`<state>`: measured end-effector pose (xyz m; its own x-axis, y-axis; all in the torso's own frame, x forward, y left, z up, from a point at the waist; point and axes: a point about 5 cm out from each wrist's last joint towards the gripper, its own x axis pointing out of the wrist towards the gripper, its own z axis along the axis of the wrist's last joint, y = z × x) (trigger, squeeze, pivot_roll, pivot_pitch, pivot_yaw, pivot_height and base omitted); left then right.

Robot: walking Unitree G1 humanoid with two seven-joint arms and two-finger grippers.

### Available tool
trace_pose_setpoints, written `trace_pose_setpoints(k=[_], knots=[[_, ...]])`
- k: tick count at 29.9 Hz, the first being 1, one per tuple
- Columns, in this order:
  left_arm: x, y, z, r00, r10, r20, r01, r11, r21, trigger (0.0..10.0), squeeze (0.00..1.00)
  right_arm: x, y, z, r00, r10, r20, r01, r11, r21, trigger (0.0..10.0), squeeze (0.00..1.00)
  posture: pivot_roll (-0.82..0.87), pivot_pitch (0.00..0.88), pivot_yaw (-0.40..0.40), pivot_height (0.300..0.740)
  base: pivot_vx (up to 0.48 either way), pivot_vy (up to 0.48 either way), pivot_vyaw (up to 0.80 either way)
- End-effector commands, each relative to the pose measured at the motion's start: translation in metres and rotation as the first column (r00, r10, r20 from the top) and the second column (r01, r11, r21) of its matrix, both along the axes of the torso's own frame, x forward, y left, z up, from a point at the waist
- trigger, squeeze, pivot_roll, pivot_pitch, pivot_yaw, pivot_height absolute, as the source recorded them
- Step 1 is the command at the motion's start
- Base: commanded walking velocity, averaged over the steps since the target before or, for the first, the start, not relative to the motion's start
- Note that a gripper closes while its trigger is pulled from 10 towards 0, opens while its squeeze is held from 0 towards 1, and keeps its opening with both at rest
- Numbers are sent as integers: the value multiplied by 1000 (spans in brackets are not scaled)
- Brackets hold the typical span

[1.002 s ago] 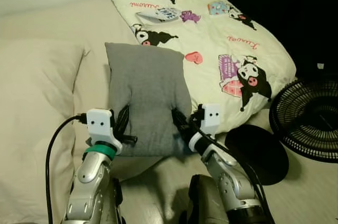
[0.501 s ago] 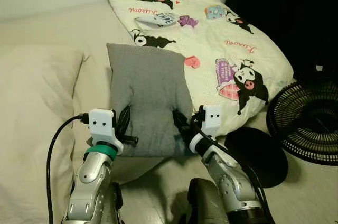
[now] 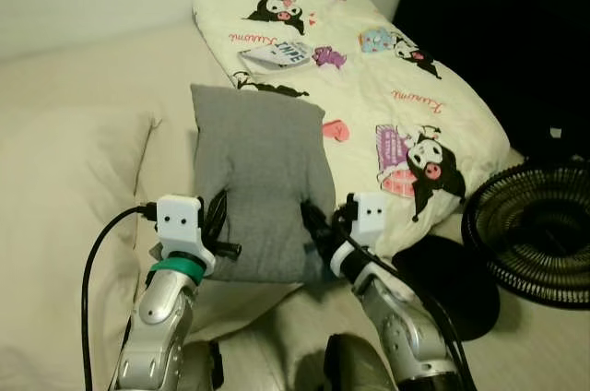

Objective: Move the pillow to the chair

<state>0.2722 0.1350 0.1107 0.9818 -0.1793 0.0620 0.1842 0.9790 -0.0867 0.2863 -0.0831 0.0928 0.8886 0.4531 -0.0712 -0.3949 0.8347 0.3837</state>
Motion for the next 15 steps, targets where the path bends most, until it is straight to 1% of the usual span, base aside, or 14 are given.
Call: trace_pose_setpoints(k=[1, 15], knots=[[0, -2, 2, 1000, -11, 13, 11, 1000, 8, 10000, 0, -8, 24, 2, 1000, 21, 1, -21, 995, 93, 10000, 0, 49, 23, 7, 695, 0, 0, 0], [-1, -3, 2, 1000, -14, 11, 14, 1000, 17, 10000, 0, -9, 24, 3, 1000, 18, 3, -19, 995, 100, 10000, 0, 50, 24, 10, 740, 0, 0, 0]])
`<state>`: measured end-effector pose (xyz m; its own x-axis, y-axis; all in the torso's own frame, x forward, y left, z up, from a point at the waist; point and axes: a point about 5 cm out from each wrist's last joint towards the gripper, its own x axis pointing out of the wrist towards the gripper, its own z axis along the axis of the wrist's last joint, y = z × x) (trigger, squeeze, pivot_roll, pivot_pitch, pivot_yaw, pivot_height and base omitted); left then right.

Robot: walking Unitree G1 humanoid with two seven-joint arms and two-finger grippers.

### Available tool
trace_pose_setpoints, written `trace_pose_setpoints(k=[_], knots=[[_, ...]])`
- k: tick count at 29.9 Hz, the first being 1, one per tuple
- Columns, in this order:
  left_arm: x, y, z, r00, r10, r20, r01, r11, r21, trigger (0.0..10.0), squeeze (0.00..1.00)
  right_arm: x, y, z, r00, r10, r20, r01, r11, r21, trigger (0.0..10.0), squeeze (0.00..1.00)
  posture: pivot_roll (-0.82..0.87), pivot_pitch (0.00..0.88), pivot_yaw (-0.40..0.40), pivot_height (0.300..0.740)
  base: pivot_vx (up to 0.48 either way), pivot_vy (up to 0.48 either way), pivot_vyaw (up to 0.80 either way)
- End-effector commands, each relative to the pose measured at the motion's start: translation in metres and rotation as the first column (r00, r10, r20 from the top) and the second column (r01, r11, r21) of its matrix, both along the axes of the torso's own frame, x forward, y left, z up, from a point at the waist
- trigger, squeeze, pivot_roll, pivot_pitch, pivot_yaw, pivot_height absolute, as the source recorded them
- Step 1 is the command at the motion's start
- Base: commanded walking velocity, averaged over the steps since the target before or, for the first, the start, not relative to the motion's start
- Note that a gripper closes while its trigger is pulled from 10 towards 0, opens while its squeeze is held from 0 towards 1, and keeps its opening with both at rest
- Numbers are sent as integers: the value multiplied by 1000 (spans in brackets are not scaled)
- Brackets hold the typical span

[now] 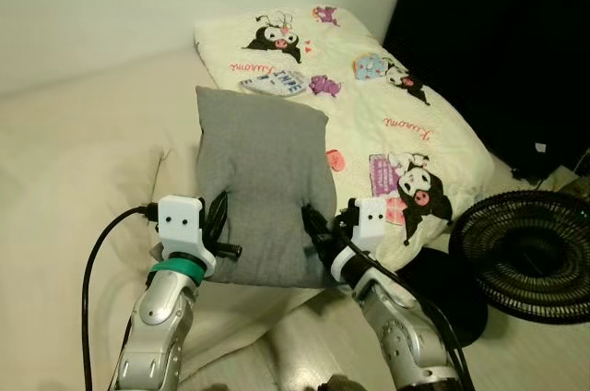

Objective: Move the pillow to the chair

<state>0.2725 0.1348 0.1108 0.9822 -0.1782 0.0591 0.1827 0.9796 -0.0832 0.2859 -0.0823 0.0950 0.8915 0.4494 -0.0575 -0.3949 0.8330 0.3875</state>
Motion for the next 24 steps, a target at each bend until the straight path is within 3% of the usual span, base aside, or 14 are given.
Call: trace_pose_setpoints(k=[1, 15, 18, 20, 23, 24], knots=[[-2, -3, 2, 1000, -15, 13, 15, 1000, 13, 10000, 0, -9, 23, 1, 1000, 24, -7, -23, 996, 90, 10000, 0, 50, 24, 10, 740, 0, 0, 0], [1, -2, 2, 1000, -10, 14, 10, 1000, 15, 10000, 0, -8, 22, -6, 999, 28, -39, -27, 999, 38, 10000, 0, 47, 19, 11, 740, 0, 0, 0], [1, -3, 1, 1000, -14, 9, 14, 1000, 18, 10000, 0, -8, 20, -12, 998, 20, -54, -20, 1000, 0, 10000, 0, 47, 19, 11, 740, 0, 0, 0], [1, -5, -7, 999, -26, -26, 27, 999, 34, 10000, 0, -9, 12, -29, 995, 3, -101, -9, 999, -50, 10000, 0, 47, 17, 12, 740, 0, 0, 0], [1, -5, -7, 999, -26, -26, 27, 999, 34, 10000, 0, -9, 12, -29, 995, 3, -101, -9, 999, -50, 10000, 0, 47, 17, 12, 740, 0, 0, 0], [1, -5, -19, 997, -31, -70, 35, 998, 60, 10000, 0, -10, 4, -43, 991, -22, -133, 9, 995, -97, 10000, 0, 49, 18, 8, 740, 0, 0, 0]])
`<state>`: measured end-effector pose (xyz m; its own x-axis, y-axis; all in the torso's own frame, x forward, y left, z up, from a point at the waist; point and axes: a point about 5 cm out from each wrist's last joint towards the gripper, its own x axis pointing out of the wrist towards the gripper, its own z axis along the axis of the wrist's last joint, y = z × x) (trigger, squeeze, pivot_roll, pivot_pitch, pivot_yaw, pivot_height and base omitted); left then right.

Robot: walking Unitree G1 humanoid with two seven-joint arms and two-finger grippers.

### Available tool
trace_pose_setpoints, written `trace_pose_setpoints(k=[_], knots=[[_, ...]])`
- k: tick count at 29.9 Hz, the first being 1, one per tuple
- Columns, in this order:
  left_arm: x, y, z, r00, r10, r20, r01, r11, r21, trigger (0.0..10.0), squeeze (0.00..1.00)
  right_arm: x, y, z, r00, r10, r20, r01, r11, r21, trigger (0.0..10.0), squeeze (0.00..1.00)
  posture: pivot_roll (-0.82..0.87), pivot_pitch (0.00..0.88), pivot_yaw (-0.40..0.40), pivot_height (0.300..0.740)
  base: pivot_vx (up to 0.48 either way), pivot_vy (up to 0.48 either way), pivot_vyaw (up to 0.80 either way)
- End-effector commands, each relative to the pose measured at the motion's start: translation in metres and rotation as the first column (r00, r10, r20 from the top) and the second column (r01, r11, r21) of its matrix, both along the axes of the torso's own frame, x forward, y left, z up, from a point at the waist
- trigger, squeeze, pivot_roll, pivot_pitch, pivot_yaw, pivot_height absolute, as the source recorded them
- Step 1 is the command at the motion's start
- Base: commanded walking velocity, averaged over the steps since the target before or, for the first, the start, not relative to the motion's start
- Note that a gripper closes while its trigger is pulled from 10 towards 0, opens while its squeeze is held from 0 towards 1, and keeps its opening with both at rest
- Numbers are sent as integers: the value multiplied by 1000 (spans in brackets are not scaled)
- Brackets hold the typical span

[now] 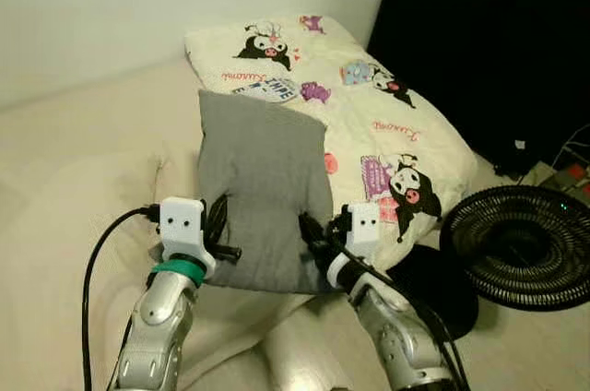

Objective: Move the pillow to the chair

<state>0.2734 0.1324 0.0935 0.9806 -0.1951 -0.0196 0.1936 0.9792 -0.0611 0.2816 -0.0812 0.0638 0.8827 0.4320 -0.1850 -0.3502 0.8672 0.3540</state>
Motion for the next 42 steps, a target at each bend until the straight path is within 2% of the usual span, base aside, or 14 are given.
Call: trace_pose_setpoints(k=[1, 3, 5, 7, 10, 11, 13, 14, 16, 21, 25, 28, 31, 42], knots=[[0, -1, -28, 996, -6, -93, 12, 998, 62, 10000, 0, -10, -8, -34, 995, -32, -97, 25, 997, -78, 10000, 0, 54, 18, 1, 740, 0, 0, 0], [0, -1, -28, 996, -6, -93, 12, 998, 62, 10000, 0, -10, -8, -34, 995, -32, -97, 25, 997, -78, 10000, 0, 54, 18, 1, 740, 0, 0, 0], [-4, 5, -72, 961, 34, -273, -5, 994, 109, 10000, 0, -26, -25, -71, 979, -80, -189, 40, 977, -210, 10000, 0, 49, 16, 4, 740, 0, 0, 0], [-10, 6, -94, 929, 47, -367, 5, 990, 139, 10000, 0, -45, -36, -96, 956, -108, -272, 22, 953, -302, 10000, 0, 38, 13, 18, 740, 0, 0, 0], [-12, 5, -100, 920, 44, -390, 16, 989, 149, 10000, 0, -52, -40, -104, 944, -132, -301, 25, 942, -335, 10000, 0, 38, 13, 18, 740, 0, 0, 0], [-16, 4, -105, 910, 35, -412, 31, 988, 152, 10000, 0, -58, -45, -111, 925, -163, -343, 26, 928, -371, 10000, 0, 28, 9, 27, 740, 0, 0, 0], [-19, 2, -110, 901, 30, -434, 42, 987, 154, 10000, 0, -63, -47, -116, 914, -185, -362, 28, 917, -397, 10000, 0, 28, 9, 27, 740, 0, 0, 0], [-23, 1, -114, 893, 19, -451, 58, 986, 156, 10000, 0, -67, -49, -120, 896, -212, -390, 40, 914, -405, 10000, 0, 10, 9, 45, 740, 0, 0, 0], [-26, 0, -116, 888, 10, -461, 71, 985, 157, 10000, 0, -69, -49, -122, 886, -223, -407, 45, 915, -401, 10000, 0, 10, 9, 45, 740, 0, 0, 0], [-28, -3, -119, 886, -3, -463, 83, 985, 152, 10000, 0, -65, -47, -120, 897, -209, -390, 41, 917, -397, 10000, 0, 2, 10, 48, 740, 0, 0, 0], [-22, -5, -116, 912, 4, -409, 65, 986, 155, 10000, 0, -51, -46, -113, 923, -217, -317, 98, 931, -352, 10000, 0, 9, 15, 37, 740, 0, 0, 0], [-20, -6, -115, 919, 6, -394, 60, 986, 156, 10000, 0, -48, -44, -110, 932, -209, -297, 104, 937, -333, 10000, 0, 9, 15, 37, 740, 0, 0, 0], [-17, -7, -110, 936, -3, -352, 58, 987, 147, 10000, 0, -39, -36, -98, 960, -169, -224, 103, 955, -278, 10000, 0, 9, 16, 28, 740, 0, 0, -800], [-15, -14, -95, 966, -44, -254, 85, 985, 151, 10000, 0, -33, -30, -88, 982, -114, -153, 76, 969, -234, 10000, 0, 8, 20, 25, 740, 0, 0, -800]])
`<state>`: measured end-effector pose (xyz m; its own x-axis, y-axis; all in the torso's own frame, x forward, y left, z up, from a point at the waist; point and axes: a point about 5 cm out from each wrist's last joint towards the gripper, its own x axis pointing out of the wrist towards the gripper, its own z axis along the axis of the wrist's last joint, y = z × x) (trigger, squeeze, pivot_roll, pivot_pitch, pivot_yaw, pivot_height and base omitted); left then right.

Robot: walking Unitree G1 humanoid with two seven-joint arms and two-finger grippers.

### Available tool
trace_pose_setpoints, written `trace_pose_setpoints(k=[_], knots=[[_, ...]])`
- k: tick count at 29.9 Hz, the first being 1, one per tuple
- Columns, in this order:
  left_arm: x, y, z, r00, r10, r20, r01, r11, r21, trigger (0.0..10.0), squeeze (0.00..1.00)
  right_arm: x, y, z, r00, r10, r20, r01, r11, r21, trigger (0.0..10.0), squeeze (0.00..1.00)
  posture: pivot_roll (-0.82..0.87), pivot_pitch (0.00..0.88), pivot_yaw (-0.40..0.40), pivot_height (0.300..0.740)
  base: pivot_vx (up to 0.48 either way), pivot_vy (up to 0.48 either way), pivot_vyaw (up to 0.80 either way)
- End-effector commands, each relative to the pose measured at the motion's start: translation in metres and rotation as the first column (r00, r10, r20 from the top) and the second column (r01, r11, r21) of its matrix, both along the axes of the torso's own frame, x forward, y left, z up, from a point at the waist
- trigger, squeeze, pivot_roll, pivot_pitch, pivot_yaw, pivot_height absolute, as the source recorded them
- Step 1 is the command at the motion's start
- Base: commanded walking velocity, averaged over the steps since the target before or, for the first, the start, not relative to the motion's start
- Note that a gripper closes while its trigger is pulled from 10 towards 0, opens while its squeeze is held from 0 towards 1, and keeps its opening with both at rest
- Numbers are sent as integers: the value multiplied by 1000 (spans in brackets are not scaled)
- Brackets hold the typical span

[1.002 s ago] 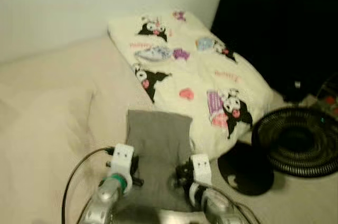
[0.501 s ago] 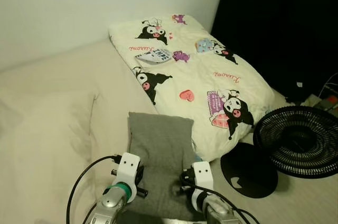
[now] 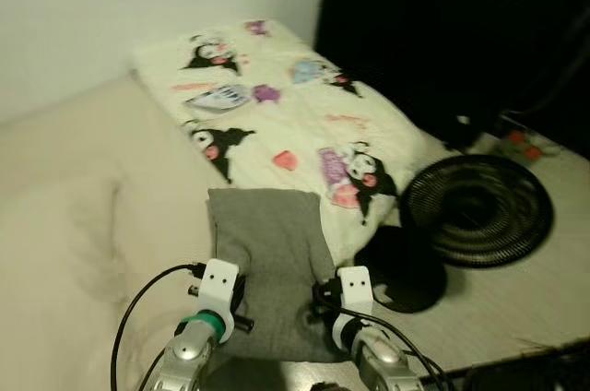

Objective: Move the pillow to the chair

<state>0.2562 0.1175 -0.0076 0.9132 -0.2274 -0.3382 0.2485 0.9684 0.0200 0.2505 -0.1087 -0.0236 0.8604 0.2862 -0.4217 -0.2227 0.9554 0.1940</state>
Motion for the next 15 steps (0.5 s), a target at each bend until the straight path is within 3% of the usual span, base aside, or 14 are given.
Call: trace_pose_setpoints(k=[1, 15], knots=[[2, 0, 7, 998, -2, 61, 2, 1000, -2, 10000, 0, -1, -2, 1, 1000, -4, 26, 4, 1000, 0, 10000, 0, 7, 20, 26, 740, 0, 0, -800], [3, -9, 2, 999, -37, 33, 37, 999, -9, 10000, 0, -8, -8, -5, 1000, -12, 15, 12, 1000, -21, 10000, 0, -5, 8, 33, 740, 0, 0, -800]])
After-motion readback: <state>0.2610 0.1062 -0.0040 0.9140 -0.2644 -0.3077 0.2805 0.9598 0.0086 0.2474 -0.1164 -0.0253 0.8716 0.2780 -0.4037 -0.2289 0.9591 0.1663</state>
